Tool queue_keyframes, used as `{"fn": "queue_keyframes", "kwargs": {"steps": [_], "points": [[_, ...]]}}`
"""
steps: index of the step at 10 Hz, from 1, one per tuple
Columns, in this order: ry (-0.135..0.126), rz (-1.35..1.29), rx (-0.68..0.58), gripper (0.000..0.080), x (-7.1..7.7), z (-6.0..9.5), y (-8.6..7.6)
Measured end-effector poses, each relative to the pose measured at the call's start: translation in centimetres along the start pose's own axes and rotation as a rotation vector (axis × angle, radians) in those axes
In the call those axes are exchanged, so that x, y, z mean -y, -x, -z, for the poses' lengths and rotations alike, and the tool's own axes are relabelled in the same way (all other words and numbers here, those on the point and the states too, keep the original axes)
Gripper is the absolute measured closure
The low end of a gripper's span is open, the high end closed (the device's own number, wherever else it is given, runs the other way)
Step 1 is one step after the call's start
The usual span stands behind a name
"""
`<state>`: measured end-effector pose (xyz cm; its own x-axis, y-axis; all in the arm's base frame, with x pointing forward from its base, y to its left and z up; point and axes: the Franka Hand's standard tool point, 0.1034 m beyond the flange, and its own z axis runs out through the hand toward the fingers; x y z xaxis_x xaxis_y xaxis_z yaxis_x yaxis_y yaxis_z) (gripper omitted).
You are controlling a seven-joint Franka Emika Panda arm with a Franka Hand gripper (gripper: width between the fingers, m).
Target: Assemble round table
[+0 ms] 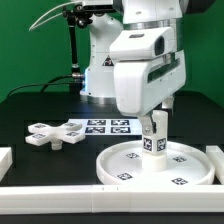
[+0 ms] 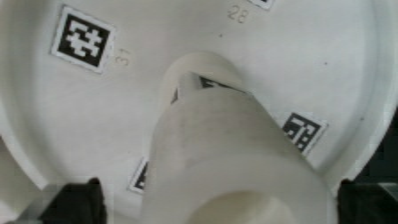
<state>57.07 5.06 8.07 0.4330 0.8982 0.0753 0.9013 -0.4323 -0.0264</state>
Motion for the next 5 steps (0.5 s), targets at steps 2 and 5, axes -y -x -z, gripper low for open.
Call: {"fn": "queue_keyframes", "kwargs": {"steps": [2, 5], "points": [[0.005, 0.166, 0.021, 0.015, -0.04, -0.14, 0.21], [0.006, 0.332, 0.041, 0.015, -0.12, -0.34, 0.59]]}}
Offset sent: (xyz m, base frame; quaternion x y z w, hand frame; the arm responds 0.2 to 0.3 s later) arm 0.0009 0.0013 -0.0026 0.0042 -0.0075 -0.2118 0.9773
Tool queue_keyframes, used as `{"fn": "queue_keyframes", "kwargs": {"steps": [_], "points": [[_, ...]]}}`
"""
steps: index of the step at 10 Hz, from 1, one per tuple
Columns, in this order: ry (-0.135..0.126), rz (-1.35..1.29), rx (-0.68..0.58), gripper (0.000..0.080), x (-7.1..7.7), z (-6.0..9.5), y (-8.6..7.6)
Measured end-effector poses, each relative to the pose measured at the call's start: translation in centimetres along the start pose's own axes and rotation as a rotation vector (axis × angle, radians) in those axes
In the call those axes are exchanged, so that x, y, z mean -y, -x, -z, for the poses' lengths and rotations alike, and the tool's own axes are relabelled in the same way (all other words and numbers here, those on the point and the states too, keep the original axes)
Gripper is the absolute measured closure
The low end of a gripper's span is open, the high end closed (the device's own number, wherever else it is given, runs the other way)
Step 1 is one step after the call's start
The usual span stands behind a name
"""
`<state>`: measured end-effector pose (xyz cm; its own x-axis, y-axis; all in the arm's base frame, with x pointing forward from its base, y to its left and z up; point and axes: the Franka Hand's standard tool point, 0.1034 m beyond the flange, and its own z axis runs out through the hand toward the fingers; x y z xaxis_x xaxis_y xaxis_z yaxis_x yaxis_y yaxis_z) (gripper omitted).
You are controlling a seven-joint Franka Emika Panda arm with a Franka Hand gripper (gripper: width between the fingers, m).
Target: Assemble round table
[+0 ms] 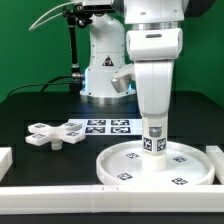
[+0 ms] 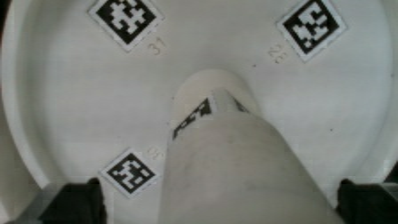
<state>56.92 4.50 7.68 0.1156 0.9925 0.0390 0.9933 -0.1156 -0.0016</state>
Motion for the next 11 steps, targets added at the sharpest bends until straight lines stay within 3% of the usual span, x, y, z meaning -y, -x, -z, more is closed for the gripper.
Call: {"fn": "queue_keyframes", "kwargs": {"steps": [7, 8, 9, 10, 11], "points": [[-0.001, 0.321, 0.049, 0.015, 0.11, -0.15, 0.23], [-0.001, 0.297, 0.049, 0.0251, 0.2, -0.21, 0.15], [-0.003, 0.296, 0.049, 0.0251, 0.21, -0.21, 0.21], [-0.003, 0.295, 0.049, 0.0393, 0.2, -0.21, 0.23], [-0.003, 0.295, 0.049, 0.0393, 0.2, -0.21, 0.23]]}}
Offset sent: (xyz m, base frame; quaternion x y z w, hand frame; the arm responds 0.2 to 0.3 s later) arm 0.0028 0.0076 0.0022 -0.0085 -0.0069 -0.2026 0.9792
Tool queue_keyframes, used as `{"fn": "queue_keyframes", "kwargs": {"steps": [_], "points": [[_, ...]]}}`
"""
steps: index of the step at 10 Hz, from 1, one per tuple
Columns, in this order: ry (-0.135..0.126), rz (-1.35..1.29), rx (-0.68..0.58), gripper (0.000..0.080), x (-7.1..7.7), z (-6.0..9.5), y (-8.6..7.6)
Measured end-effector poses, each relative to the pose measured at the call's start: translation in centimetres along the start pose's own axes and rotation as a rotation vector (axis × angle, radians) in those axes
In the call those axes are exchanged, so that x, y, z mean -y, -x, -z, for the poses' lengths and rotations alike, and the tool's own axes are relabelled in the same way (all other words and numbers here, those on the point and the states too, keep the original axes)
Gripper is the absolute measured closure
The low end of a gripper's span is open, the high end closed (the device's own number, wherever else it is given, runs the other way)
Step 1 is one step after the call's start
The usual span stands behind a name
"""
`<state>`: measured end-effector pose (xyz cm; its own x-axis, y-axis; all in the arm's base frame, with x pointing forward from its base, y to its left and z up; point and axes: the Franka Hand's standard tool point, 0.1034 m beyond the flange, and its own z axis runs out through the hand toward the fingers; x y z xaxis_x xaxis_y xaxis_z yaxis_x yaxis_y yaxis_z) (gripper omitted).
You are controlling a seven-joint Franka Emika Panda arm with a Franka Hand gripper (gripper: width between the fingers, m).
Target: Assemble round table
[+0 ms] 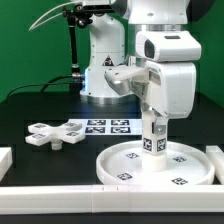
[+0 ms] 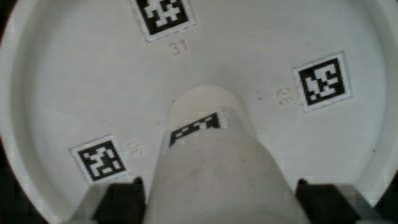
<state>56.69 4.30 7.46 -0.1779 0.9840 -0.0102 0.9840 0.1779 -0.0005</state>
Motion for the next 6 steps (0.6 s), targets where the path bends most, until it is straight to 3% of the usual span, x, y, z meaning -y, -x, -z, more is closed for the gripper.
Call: {"fn": "queue_keyframes", "kwargs": {"steps": [3, 6], "points": [[0.0, -0.041, 0.0, 0.0393, 0.0, 0.0, 0.0], [-0.035, -0.32, 0.001, 0.0392, 0.22, -0.07, -0.03]]}}
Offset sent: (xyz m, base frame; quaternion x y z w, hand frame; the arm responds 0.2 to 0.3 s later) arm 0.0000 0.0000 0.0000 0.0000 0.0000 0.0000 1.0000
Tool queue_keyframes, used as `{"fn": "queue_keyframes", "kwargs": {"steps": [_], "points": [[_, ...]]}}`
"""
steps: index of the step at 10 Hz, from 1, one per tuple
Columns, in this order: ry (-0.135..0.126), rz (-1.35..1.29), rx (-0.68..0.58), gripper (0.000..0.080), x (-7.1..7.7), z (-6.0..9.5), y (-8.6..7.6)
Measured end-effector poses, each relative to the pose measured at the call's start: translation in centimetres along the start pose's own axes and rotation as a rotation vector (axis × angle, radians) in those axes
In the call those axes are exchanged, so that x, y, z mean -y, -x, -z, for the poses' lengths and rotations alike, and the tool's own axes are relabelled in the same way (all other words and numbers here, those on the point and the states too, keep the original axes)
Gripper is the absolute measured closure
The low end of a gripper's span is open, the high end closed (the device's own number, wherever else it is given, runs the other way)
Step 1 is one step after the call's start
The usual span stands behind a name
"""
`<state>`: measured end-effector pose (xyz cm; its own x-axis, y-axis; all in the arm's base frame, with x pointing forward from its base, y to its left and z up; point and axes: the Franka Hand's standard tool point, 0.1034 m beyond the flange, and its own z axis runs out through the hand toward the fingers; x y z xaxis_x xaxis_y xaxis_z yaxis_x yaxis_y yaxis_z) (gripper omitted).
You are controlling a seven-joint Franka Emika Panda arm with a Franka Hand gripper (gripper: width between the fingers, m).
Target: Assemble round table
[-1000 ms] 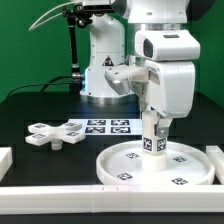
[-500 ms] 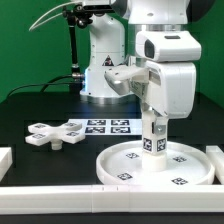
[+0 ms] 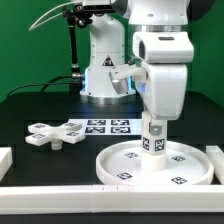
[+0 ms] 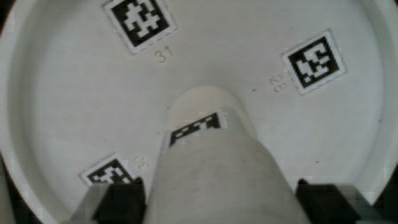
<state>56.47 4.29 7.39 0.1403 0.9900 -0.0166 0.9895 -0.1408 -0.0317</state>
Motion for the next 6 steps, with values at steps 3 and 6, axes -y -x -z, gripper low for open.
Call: {"fn": "queue_keyframes", "kwargs": {"steps": [3, 6], "points": [[-0.007, -0.234, -0.002, 0.039, 0.0, 0.0, 0.06], [-0.008, -0.405, -0.003, 0.039, 0.01, 0.0, 0.02]]}}
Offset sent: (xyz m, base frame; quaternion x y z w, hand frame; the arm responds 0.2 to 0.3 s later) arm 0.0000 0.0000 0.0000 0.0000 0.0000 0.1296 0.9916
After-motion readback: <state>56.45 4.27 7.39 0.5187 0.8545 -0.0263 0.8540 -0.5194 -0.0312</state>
